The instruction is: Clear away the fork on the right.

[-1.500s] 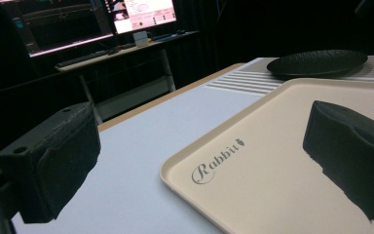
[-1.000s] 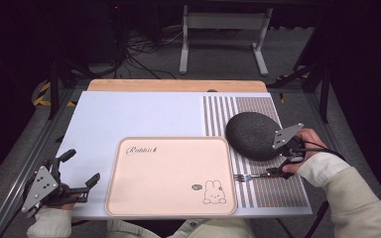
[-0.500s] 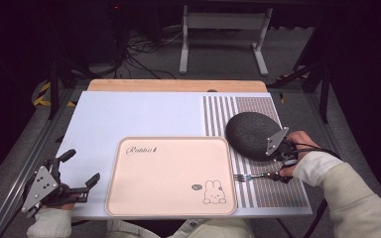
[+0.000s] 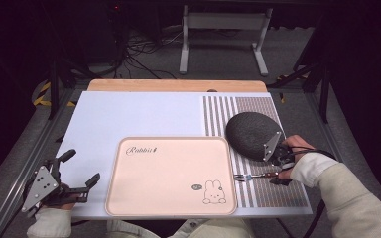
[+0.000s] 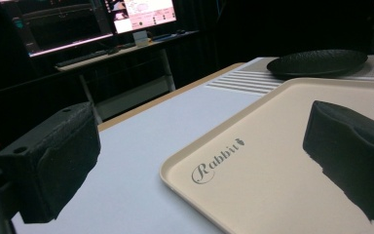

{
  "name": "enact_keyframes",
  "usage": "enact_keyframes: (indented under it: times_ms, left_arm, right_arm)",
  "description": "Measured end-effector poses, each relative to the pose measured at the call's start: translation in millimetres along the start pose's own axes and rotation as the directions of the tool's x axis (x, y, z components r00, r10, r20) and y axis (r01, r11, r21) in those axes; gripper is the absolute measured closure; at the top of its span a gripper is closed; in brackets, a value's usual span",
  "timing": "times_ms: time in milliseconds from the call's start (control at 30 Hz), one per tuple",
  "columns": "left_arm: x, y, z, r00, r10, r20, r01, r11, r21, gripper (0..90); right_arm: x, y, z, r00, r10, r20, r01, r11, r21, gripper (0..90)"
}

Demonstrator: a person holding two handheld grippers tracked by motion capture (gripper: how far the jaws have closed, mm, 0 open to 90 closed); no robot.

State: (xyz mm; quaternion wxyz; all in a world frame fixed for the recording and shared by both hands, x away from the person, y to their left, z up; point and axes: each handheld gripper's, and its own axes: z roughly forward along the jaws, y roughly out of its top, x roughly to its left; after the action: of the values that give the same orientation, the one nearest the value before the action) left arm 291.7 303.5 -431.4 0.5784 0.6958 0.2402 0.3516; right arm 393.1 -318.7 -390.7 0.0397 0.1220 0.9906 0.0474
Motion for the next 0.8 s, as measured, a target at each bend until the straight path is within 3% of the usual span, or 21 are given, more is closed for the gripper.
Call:
enact_keyframes:
  times_ms: [33, 100, 200, 800]
  left_arm:
    - [0.0, 0.0, 0.0, 1.0, 0.0, 0.0, 0.0, 1.0, -0.001, 0.9]
    - [0.0, 0.0, 0.1, 1.0, -0.001, -0.001, 0.001, 1.0, -0.001, 0.9]
    - [-0.3, -0.1, 0.2, 1.0, -0.002, 0.001, 0.002, 1.0, 0.001, 0.9]
    - [-0.1, -0.2, 0.0, 1.0, -0.001, 0.0, 0.001, 1.0, 0.0, 0.8]
  right_arm:
    - [0.0, 0.0, 0.0, 1.0, 0.0, 0.0, 0.0, 1.0, 0.0, 21.0]
    - [0.0, -0.2, 4.0, 0.9989, -0.042, -0.019, 0.043, 0.9989, 0.018, 30.6]
    - [0.1, -0.4, 7.5, 0.9969, -0.07, -0.035, 0.071, 0.9971, 0.028, 40.8]
    - [-1.8, 5.1, 20.7, 0.988, -0.149, -0.042, 0.151, 0.9863, 0.066, 71.1]
